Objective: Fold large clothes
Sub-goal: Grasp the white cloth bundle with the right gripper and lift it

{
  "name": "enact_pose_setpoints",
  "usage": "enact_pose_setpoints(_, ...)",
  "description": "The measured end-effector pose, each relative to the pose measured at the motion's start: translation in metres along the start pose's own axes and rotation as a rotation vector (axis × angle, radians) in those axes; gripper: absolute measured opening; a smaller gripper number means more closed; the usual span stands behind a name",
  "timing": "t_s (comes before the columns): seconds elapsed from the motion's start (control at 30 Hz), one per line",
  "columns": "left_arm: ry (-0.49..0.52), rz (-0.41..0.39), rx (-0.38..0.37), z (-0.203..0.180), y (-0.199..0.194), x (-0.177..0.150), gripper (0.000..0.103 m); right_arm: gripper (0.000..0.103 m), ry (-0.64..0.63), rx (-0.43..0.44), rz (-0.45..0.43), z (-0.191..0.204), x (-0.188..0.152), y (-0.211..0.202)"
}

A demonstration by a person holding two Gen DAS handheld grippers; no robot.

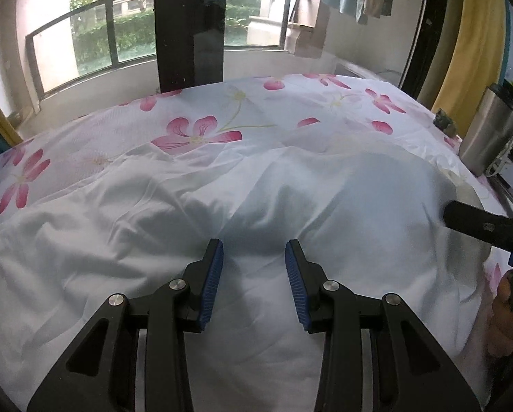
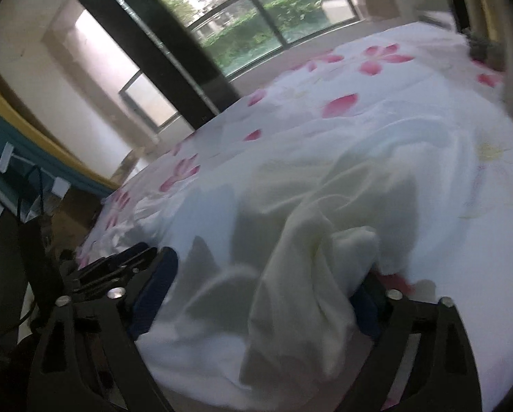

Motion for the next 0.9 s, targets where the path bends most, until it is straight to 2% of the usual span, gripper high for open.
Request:
enact_pose_setpoints(0.03,-0.003,-0.001,-0.001,0.000,0.000,0.000,0.040,0.054,0.001,-0.019,0.003,0.000,0.001,0.003)
enact_pose_setpoints(0.07,-0.006,-0.001,-0.003,0.000,0.000,0.000,0.039,0.046,0.003,-0.039,0.005,0.000,0.002,0.006)
enact_pose_setpoints(0.1,-0.006,0.000,-0.005,0.000,0.000,0.000,0.039,0.029,0.006,-0.030,0.000,0.000,0.005,0.007)
enact_pose_setpoints(0.2,-0.003,0.002,-0.002,0.000,0.000,0.000,0.039,0.021,0.000,-0.003,-0.001,0.003,0.010,0.007)
enact_pose_setpoints(0.33,-0.004,0.003,-0.009,0.000,0.000,0.000,0.039,0.019,-0.053,0.004,-0.040,0.022,0.014,-0.007)
enact_pose_setpoints(0.53,-0.018,0.005,-0.041,0.003,0.000,0.001,0.040,0.019,-0.167,-0.007,-0.096,0.074,0.029,-0.030)
enact_pose_setpoints(0.7,-0.062,0.053,-0.125,0.011,-0.005,0.004,0.040,0.019,-0.250,-0.052,-0.098,0.112,0.038,-0.030)
enact_pose_setpoints(0.77,-0.069,0.030,-0.159,0.017,-0.020,0.005,0.040,0.019,-0.272,-0.076,-0.098,0.122,0.040,-0.028)
enact_pose_setpoints(0.9,-0.062,-0.055,-0.171,0.039,-0.061,0.001,0.040,0.019,-0.313,-0.099,-0.090,0.145,0.042,-0.021)
Point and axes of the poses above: each gripper's, at about its wrist camera, not at the fingertips, and y roughly the way its jaws point, z to its left, x to its top, the point moved 10 cm from there along y, roughly the way its jaws point, and after that the axes turned 15 degrees about z, right-handed, at the moved point
